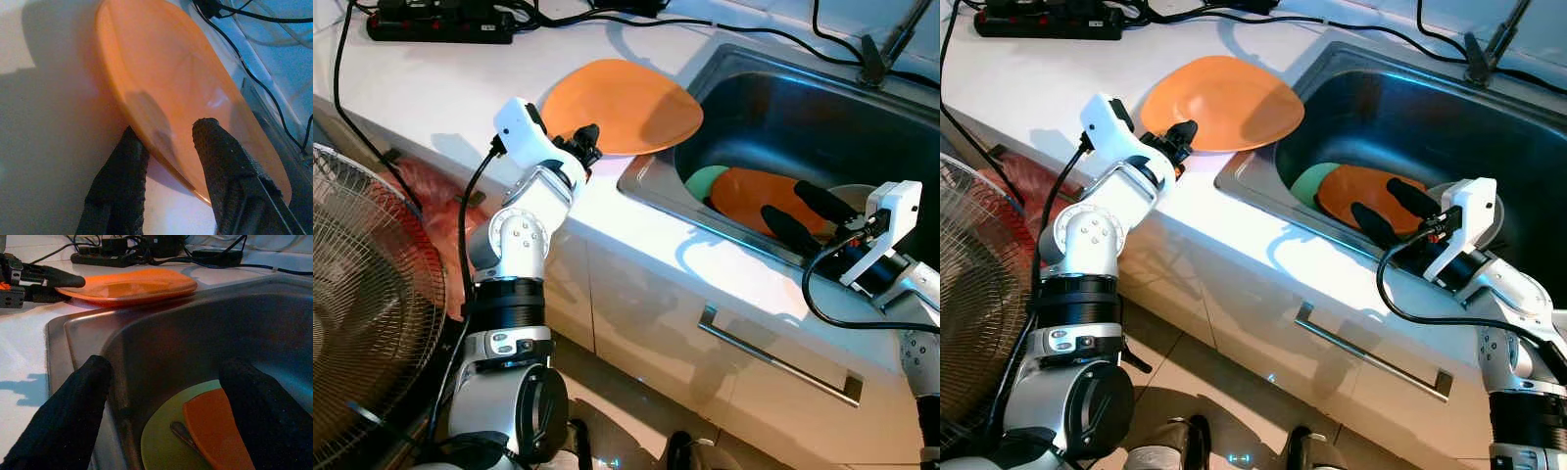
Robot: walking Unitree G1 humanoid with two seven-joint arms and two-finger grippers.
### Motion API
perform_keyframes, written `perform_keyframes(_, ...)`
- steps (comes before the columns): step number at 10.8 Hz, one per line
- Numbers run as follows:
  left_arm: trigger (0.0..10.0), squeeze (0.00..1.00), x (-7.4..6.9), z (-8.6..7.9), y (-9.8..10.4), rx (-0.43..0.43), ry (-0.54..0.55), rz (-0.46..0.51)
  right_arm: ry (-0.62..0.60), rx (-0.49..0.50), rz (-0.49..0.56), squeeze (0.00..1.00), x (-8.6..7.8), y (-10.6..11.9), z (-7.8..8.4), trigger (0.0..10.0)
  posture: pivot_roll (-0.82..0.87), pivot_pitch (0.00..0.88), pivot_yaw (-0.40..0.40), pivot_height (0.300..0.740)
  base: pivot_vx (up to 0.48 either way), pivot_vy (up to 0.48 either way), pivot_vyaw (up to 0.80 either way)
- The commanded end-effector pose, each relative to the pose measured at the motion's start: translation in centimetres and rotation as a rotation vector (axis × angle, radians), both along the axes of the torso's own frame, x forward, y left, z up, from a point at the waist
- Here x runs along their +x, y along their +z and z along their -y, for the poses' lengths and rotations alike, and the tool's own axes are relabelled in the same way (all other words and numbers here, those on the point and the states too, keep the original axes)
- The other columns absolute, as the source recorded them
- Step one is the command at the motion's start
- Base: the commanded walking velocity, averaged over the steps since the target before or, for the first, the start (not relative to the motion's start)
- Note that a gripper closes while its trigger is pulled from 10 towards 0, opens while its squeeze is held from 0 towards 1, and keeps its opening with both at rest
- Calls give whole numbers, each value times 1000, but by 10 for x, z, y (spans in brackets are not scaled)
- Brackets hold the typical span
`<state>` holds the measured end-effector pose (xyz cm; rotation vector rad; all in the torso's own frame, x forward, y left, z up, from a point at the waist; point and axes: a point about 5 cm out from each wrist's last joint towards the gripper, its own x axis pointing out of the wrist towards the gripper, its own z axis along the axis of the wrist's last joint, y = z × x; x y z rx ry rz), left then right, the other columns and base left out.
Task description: Kitchen organization
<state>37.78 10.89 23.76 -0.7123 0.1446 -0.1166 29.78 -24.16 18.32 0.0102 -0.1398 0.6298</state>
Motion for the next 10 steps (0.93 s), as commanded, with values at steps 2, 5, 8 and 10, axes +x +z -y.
perform_keyframes(2, 0, 0, 0, 4, -3, 20, 0, -16, 13, -18, 2, 0, -1, 2, 0, 10000, 24, 196, -25, 740, 0, 0, 0)
perform_keyframes(5, 0, 0, 0, 4, -5, 19, 6, -19, 15, -19, 0, 0, -1, 2, -1, 10000, 24, 197, -26, 740, 0, 0, 0)
perform_keyframes(8, 0, 0, -1, 8, 5, 28, -10, 64, 16, -18, 0, 0, -1, 1, -1, 10000, 22, 191, -25, 740, 0, 0, 0)
perform_keyframes(10, 1020, 0, -4, 15, 22, 39, -65, 199, 11, -18, 5, 0, -1, 3, -1, 10000, 18, 187, -23, 740, 0, 0, 0)
